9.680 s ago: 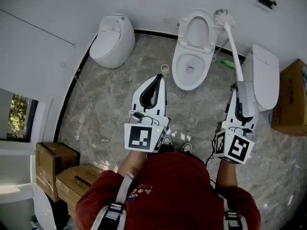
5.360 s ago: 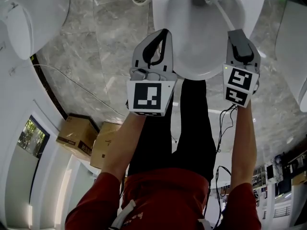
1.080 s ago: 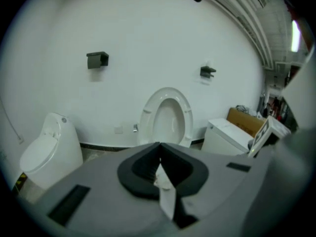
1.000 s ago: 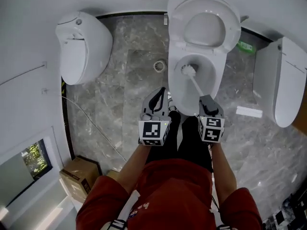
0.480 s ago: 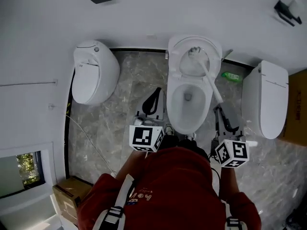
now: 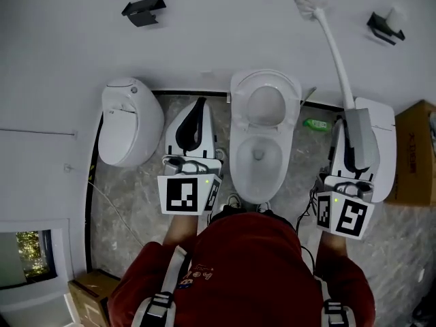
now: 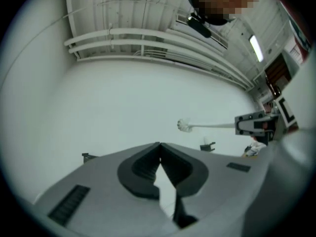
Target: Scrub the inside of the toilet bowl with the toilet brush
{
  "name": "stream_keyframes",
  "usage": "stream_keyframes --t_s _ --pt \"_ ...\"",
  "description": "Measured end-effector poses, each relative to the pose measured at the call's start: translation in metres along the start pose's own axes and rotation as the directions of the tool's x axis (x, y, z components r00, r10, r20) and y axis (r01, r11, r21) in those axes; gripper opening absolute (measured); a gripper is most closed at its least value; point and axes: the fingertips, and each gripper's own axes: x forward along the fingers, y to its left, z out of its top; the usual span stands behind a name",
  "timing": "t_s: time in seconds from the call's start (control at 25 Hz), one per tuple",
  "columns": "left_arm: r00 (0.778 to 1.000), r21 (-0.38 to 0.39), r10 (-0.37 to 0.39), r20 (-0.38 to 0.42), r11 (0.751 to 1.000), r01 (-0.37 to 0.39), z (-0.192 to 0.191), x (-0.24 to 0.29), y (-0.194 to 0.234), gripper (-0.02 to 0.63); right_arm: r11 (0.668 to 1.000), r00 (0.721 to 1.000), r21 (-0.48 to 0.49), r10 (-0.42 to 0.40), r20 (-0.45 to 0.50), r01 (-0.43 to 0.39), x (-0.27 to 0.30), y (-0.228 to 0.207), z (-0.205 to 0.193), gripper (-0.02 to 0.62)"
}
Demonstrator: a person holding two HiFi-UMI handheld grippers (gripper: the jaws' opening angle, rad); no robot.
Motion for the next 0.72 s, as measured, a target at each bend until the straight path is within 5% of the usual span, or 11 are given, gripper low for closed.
stream_keyframes --t_s 0.72 --pt "1.000 0.046 -0.005 0.019 0.999 0.004 0.005 0.002 -0.018 0.002 0.997 1.000 -0.073 -0.002 -0.022 0.000 0.011 -0.005 0.001 0.144"
